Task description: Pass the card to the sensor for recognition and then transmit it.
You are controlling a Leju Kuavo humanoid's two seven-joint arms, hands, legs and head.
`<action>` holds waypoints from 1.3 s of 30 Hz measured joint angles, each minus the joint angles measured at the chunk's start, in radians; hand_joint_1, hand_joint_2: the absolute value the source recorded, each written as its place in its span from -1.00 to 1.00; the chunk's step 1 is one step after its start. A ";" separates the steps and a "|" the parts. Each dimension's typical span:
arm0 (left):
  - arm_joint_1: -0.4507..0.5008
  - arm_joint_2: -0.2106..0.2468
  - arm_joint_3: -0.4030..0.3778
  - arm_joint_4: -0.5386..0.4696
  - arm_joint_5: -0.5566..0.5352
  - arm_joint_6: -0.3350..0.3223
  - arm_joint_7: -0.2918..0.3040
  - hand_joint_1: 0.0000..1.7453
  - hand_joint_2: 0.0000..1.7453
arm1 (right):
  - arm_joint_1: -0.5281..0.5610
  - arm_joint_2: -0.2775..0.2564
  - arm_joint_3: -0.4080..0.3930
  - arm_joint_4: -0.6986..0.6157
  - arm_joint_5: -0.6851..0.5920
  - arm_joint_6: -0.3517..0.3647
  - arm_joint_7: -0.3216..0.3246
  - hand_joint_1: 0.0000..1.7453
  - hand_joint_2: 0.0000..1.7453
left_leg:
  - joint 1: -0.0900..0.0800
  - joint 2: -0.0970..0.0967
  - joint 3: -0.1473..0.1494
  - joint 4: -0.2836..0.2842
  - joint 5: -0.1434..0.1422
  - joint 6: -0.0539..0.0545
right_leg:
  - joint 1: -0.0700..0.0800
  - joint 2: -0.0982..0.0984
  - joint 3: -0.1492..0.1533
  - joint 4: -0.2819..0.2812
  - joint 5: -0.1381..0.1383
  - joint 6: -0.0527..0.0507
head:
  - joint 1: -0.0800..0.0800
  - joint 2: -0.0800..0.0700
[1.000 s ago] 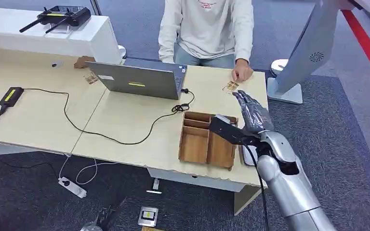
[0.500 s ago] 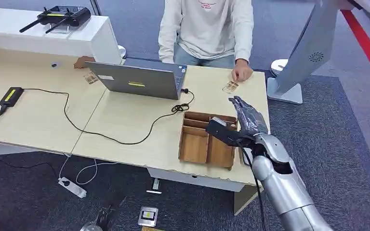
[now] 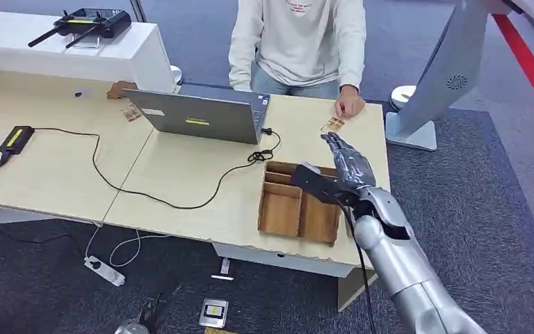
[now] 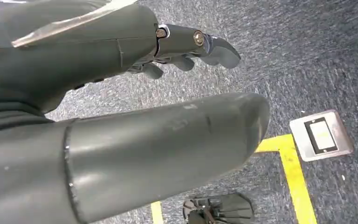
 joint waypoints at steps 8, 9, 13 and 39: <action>-0.002 -0.001 0.000 0.000 0.000 0.000 -0.002 -1.00 -1.00 | -0.016 0.015 0.002 0.060 -0.004 -0.003 -0.003 -1.00 1.00 | 0.000 0.000 0.000 0.000 0.000 0.000 | 0.000 0.000 0.000 0.000 0.000 0.000 | 0.000 0.000; -0.002 -0.001 0.000 0.000 0.000 0.000 -0.002 -1.00 -1.00 | -0.018 0.015 0.003 0.066 -0.005 -0.005 -0.003 -1.00 1.00 | 0.000 0.000 0.000 0.000 0.000 0.000 | 0.000 0.000 0.000 0.000 0.000 0.000 | 0.000 0.000; -0.002 -0.002 0.000 0.000 0.000 0.000 -0.006 -1.00 -1.00 | -0.023 0.017 0.003 0.095 -0.014 -0.022 -0.010 -1.00 1.00 | 0.000 0.000 0.000 0.000 0.000 0.000 | 0.000 0.000 0.000 0.000 0.000 0.000 | 0.000 0.000; -0.014 -0.004 -0.002 0.000 -0.047 -0.016 0.008 -1.00 -1.00 | -0.037 -0.013 0.010 0.177 -0.097 -0.051 -0.019 1.00 1.00 | 0.000 0.000 0.001 0.000 0.000 0.000 | 0.000 0.000 0.000 0.000 0.000 0.000 | 0.000 0.000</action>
